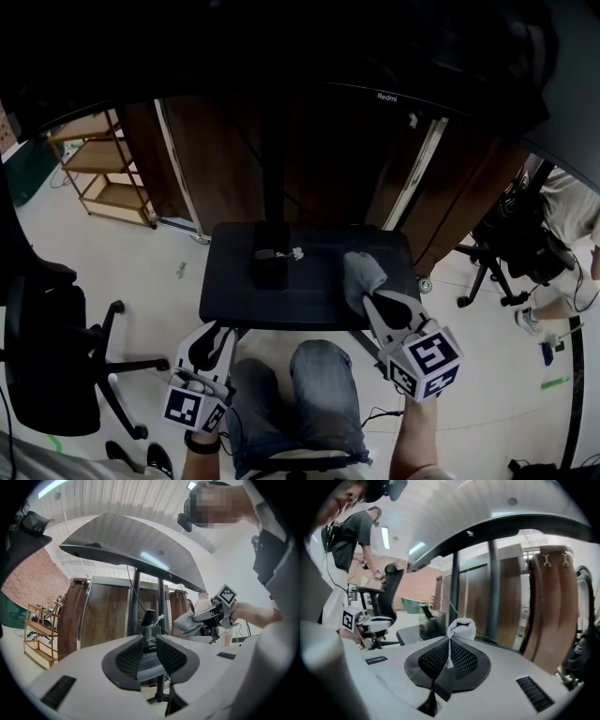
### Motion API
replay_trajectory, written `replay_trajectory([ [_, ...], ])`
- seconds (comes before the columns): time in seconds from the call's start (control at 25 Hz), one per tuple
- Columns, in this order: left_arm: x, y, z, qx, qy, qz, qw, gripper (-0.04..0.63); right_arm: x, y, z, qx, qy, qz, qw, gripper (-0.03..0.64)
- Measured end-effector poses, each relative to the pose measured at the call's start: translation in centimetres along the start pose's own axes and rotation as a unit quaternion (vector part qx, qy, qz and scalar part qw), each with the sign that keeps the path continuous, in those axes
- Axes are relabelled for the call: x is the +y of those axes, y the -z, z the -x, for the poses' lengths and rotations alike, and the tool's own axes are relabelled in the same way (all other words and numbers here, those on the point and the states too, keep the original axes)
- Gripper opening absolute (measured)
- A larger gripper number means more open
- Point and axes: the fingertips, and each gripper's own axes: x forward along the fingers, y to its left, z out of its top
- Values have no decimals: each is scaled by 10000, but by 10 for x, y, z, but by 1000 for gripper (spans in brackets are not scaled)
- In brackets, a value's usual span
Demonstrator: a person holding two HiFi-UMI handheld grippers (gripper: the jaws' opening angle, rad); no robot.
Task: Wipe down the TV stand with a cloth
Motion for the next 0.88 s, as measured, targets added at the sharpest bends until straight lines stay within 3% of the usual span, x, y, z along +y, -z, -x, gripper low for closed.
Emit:
replay_trajectory([
  [0.12, -1, 3, 4, 7, 34, 16, 10000, 101, 67, 4, -40, -41, -788, -143, 9968, 15],
  [0.2, -1, 4, 6, 13, 37, 28, 10000, 101, 87, 17, -58, 122, -968, -204, 9950, 15],
  [0.28, 0, 4, 8, 9, 50, 43, 10000, 101, 75, 37, -63, 385, -674, -177, 9968, 15],
  [0.44, 2, 8, 7, 23, 143, 25, 9999, 101, 8, 69, -28, 695, 308, -401, 9963, 15],
  [0.68, -5, 18, -8, 75, 406, -51, 9991, 101, -94, 134, 78, 1279, 1892, -628, 9716, 15],
  [0.76, -7, 21, -9, 42, 473, -80, 9988, 101, -106, 140, 109, 1139, 2177, -642, 9672, 15],
  [0.88, -7, 31, -6, -51, 508, -184, 9985, 101, -80, 125, 123, 190, 1802, -589, 9817, 15],
])
